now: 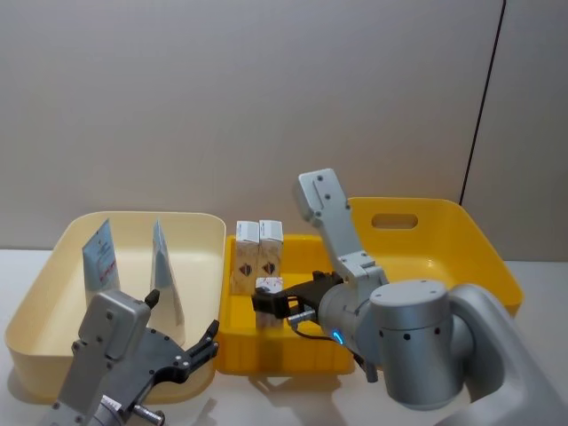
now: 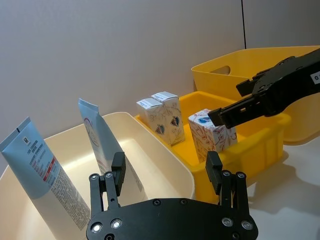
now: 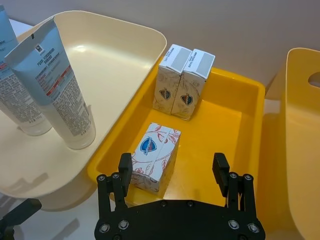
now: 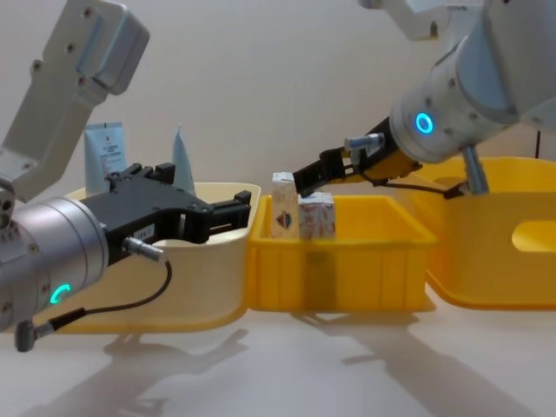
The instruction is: Bimanual collaborative sorting of washing and personal care products
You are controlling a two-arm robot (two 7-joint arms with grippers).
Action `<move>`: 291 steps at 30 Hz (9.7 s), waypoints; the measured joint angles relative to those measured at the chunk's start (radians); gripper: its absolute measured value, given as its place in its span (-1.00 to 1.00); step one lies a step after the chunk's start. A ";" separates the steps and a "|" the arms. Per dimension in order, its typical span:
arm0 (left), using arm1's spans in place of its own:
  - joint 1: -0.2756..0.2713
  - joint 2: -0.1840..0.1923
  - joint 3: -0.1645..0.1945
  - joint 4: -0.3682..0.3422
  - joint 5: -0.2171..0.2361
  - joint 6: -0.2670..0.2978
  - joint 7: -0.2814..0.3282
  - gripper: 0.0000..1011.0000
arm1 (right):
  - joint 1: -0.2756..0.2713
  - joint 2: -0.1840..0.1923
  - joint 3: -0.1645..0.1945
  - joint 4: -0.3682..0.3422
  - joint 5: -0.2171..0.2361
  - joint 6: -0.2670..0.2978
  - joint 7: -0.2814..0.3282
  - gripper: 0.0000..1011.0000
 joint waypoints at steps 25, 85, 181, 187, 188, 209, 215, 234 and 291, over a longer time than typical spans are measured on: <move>0.000 0.000 0.000 0.000 0.000 0.000 0.000 0.98 | 0.006 -0.042 0.000 0.096 -0.016 -0.065 0.009 0.98; 0.000 0.000 0.000 0.000 0.000 0.000 0.000 0.98 | 0.013 -0.116 0.042 0.225 -0.052 -0.197 -0.047 -0.19; 0.000 0.000 0.000 0.000 0.000 0.000 0.000 0.98 | 0.216 -0.007 0.169 0.320 -0.247 -0.303 -0.134 -0.12; 0.000 0.000 0.000 0.000 0.000 0.000 0.000 0.98 | 0.219 -0.010 0.167 0.330 -0.250 -0.297 -0.133 0.21; 0.000 0.000 0.000 0.000 0.000 0.000 0.000 0.98 | 0.219 -0.011 0.167 0.331 -0.251 -0.297 -0.132 0.24; 0.009 0.010 -0.013 -0.020 0.005 0.007 0.006 0.98 | 0.222 -0.014 0.165 0.343 -0.254 -0.291 -0.129 0.98; 0.033 0.031 -0.041 -0.064 0.016 0.027 0.029 0.98 | 0.222 -0.014 0.165 0.344 -0.254 -0.291 -0.129 0.98; 0.122 0.076 -0.170 -0.156 -0.031 0.057 0.069 0.98 | 0.222 -0.015 0.165 0.346 -0.254 -0.291 -0.130 0.98; -0.202 0.026 -0.181 0.318 -0.137 0.076 -0.250 0.98 | 0.222 -0.015 0.165 0.346 -0.254 -0.291 -0.130 0.98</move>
